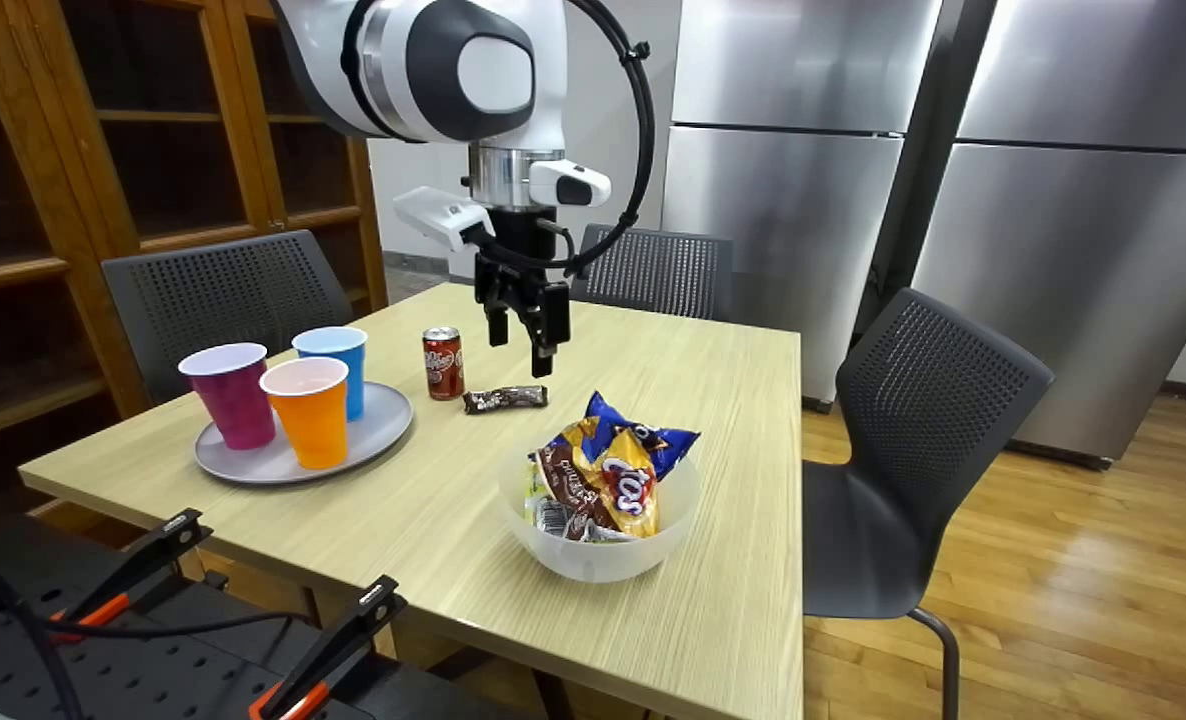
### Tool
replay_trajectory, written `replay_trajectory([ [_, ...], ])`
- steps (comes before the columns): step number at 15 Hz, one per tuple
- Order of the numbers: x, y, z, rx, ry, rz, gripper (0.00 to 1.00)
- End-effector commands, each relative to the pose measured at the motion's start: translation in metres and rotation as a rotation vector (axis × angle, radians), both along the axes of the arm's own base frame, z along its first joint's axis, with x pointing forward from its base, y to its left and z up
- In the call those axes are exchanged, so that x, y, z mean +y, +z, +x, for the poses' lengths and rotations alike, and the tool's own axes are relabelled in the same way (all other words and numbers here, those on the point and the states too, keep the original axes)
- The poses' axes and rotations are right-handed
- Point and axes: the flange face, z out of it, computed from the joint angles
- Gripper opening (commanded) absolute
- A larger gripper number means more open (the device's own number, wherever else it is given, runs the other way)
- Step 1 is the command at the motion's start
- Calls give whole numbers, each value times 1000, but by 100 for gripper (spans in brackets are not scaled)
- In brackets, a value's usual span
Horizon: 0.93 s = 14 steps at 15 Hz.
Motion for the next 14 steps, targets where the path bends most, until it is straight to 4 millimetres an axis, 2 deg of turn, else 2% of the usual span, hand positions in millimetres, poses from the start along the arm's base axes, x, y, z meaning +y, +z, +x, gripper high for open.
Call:
replay_trajectory([
  [1, 15, 4, 1, 55, 68, -18, 100],
  [5, 21, -3, -3, 121, 124, -39, 100],
  [6, 18, -6, -4, 80, 103, -24, 100],
  [14, 18, -8, -5, 86, 106, -25, 100],
])
